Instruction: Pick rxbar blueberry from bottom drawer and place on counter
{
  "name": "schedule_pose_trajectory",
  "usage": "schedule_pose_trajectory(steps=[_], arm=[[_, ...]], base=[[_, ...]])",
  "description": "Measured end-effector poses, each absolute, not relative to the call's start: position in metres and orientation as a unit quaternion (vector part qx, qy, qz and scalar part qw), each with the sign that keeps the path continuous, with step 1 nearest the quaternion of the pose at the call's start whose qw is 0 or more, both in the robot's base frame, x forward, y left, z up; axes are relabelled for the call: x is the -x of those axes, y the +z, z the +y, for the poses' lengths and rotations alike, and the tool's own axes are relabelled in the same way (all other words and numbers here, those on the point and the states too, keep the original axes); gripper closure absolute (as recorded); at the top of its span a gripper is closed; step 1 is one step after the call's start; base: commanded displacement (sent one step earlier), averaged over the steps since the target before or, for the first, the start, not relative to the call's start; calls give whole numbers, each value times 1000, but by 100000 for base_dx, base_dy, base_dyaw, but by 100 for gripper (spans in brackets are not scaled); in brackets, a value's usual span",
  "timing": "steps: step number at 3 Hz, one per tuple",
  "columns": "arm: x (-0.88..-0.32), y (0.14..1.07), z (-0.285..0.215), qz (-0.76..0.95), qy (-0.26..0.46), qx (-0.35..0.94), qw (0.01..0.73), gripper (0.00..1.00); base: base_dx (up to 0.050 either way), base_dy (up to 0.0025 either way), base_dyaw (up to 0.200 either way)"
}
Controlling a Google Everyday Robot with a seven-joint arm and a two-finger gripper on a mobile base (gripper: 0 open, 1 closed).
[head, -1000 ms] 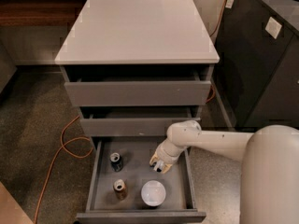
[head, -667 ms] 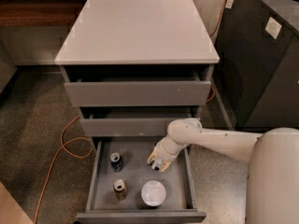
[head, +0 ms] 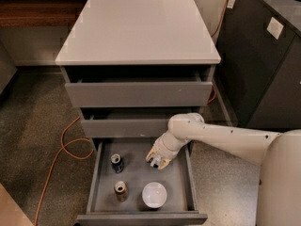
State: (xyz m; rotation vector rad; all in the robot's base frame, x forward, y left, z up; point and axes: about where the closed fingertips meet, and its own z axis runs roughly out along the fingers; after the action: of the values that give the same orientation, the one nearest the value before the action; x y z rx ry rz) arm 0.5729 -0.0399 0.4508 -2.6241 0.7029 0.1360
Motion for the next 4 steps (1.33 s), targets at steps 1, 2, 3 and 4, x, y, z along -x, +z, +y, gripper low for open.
schedule_pose_trajectory(steps=[1, 2, 3, 4], arm=[[-567, 498, -24, 223, 38, 950, 214, 100], [-565, 545, -12, 194, 19, 956, 217, 100], [-566, 585, -4, 172, -2, 961, 218, 100], [-567, 627, 1, 153, -29, 963, 220, 100]], base=[[0, 0, 0], [0, 0, 0], [0, 0, 0], [0, 0, 0]])
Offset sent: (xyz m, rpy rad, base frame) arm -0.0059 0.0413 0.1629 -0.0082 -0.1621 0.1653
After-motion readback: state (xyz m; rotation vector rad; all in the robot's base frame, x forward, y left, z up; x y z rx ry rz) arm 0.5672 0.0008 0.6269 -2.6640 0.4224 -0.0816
